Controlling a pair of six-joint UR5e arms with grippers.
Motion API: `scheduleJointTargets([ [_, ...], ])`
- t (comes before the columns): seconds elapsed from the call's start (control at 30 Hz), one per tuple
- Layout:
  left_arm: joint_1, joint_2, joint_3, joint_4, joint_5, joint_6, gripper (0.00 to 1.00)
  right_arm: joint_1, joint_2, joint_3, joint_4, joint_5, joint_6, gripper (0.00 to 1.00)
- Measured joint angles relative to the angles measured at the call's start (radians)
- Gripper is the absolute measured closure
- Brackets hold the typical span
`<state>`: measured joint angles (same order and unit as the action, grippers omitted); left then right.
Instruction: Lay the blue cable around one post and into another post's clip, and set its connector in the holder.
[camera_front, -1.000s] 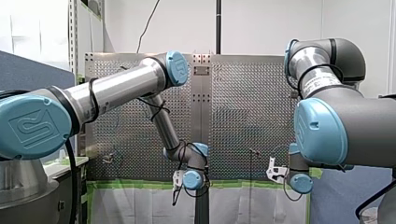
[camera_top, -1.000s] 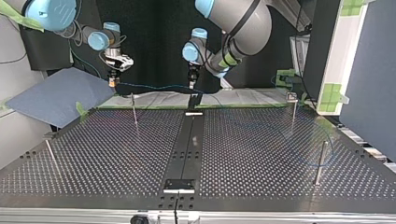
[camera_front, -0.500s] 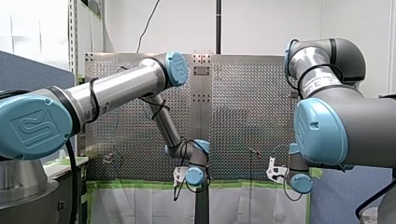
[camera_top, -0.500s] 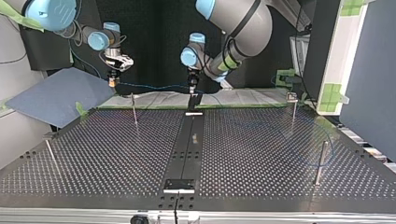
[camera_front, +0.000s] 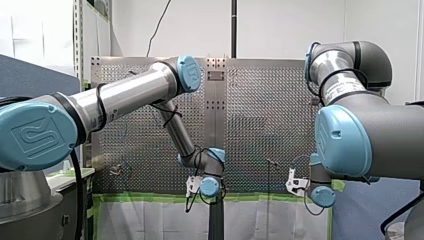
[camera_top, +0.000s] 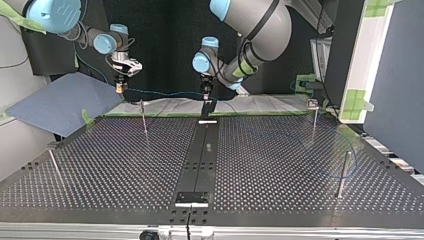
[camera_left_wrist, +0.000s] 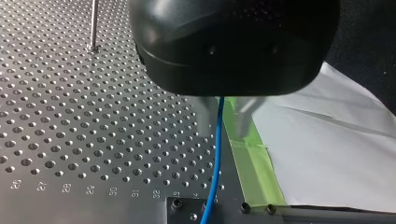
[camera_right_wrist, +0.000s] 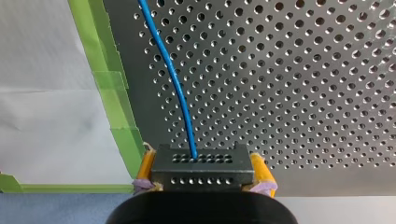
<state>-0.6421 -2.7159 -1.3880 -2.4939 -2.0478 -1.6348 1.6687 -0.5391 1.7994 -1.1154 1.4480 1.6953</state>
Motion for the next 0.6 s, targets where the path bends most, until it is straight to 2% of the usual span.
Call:
scheduleJointTargets([
  [0.33, 0.001, 0.0, 0.0, -0.005, 0.005, 0.005, 1.0, -0.002, 0.0, 0.0, 0.0, 0.001, 0.0, 0.83],
  [0.6, -0.006, 0.0, 0.0, -0.007, 0.008, 0.003, 1.0, -0.011, -0.001, -0.001, 0.004, 0.007, 0.0, 0.83],
])
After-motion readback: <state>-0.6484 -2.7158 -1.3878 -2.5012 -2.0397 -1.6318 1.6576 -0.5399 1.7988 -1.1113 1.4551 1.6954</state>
